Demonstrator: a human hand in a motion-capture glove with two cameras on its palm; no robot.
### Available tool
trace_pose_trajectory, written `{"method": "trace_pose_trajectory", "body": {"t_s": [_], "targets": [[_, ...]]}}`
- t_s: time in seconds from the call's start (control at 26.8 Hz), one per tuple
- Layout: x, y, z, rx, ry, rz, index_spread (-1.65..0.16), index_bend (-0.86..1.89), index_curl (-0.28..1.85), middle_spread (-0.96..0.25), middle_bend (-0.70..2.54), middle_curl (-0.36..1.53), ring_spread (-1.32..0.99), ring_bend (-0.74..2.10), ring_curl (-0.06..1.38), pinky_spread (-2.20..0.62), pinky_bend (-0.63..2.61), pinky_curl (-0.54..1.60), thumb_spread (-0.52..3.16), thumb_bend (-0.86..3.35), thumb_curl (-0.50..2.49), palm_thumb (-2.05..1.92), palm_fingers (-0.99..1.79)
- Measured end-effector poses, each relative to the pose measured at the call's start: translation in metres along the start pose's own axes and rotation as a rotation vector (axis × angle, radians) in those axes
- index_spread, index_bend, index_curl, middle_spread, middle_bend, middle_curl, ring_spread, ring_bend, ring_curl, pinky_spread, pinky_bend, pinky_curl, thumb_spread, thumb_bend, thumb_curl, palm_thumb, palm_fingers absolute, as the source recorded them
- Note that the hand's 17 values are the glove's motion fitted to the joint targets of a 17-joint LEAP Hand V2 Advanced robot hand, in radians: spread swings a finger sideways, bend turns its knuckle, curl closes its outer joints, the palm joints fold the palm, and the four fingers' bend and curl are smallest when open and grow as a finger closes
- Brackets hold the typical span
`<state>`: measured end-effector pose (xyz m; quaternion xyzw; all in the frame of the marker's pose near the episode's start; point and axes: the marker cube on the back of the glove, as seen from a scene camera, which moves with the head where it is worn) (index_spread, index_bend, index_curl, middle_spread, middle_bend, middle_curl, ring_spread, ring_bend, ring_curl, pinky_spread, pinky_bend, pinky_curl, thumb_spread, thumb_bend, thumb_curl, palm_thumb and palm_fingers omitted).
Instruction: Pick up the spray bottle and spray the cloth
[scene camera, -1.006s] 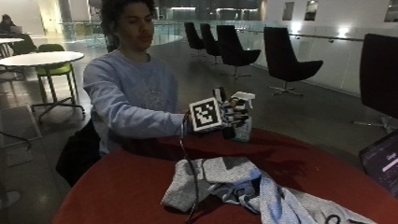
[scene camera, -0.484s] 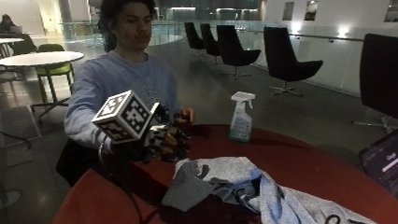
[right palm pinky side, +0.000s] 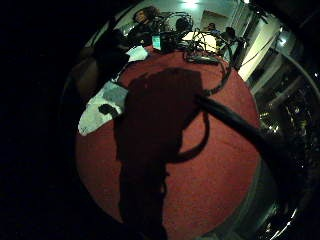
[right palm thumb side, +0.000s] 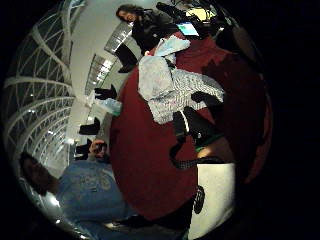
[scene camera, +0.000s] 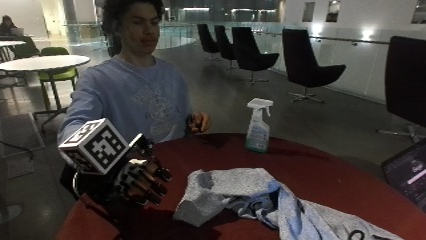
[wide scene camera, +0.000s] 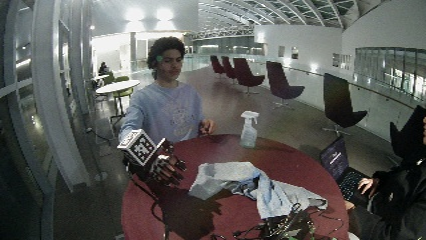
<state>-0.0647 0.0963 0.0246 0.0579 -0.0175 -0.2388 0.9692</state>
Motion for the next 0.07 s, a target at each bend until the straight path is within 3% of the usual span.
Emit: {"method": "trace_pose_trajectory", "body": {"t_s": [0.07], "targets": [[0.001,0.0004,0.0012,0.0,0.007,-0.002,-0.32,0.15,0.32,-0.04,0.32,0.43,-0.04,0.51,0.37,0.09,0.14,0.22,1.03,-0.02,0.41,0.78,0.75]]}}
